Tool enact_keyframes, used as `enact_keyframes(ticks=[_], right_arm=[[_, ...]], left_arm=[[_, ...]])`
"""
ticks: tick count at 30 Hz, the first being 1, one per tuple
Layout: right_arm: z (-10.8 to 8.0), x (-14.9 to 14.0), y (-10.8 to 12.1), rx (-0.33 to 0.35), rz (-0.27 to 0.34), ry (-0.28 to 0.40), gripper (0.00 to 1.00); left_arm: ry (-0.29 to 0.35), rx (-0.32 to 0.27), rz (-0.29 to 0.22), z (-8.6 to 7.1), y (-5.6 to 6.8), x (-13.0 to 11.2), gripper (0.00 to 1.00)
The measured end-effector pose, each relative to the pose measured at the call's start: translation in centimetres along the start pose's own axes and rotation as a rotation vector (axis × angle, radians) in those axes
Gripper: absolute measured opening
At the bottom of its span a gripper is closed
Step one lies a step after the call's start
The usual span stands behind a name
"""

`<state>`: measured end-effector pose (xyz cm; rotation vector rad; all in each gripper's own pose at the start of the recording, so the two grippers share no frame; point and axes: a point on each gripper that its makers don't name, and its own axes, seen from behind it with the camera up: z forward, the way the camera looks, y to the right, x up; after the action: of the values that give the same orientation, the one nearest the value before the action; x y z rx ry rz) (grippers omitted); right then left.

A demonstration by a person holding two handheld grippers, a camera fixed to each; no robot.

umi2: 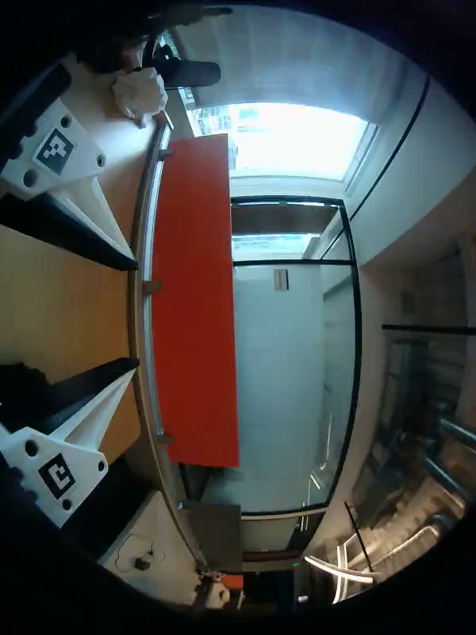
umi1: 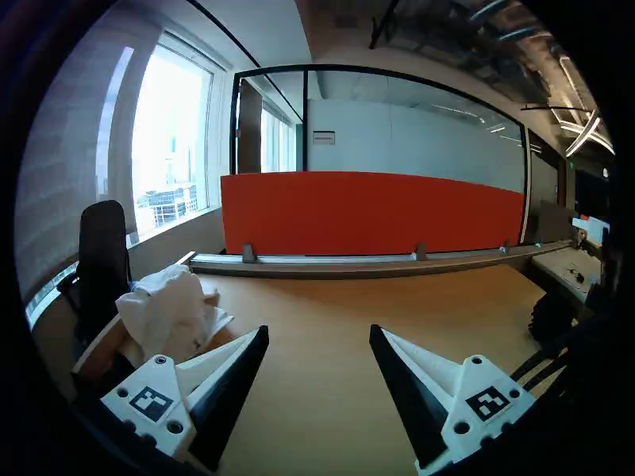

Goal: Fold towel

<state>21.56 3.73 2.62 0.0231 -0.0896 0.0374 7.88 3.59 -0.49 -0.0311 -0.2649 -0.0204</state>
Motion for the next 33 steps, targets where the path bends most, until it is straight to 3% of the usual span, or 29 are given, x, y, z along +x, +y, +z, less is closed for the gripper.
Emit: enact_keyframes(ticks=[8, 17, 26, 33], right_arm=[[0.1, -0.5, -2.6, -0.001, -0.003, -0.009, 0.84], [0.1, -0.3, -4.2, 0.001, -0.019, -0.020, 0.84], [-0.2, 0.6, -4.5, -0.008, 0.001, -0.019, 0.84], [-0.7, 0.9, -5.5, 0.004, 0.018, -0.024, 0.84]], left_arm=[[0.061, 0.018, -0.019, 0.5, -1.2, 2.7, 0.94], [0.087, 0.035, -0.014, 0.6, -2.2, 3.4, 0.94], [0.098, 0.022, 0.004, 0.7, -1.8, 3.6, 0.94], [0.122, 0.017, 0.048, 0.7, -1.1, 3.5, 0.94]])
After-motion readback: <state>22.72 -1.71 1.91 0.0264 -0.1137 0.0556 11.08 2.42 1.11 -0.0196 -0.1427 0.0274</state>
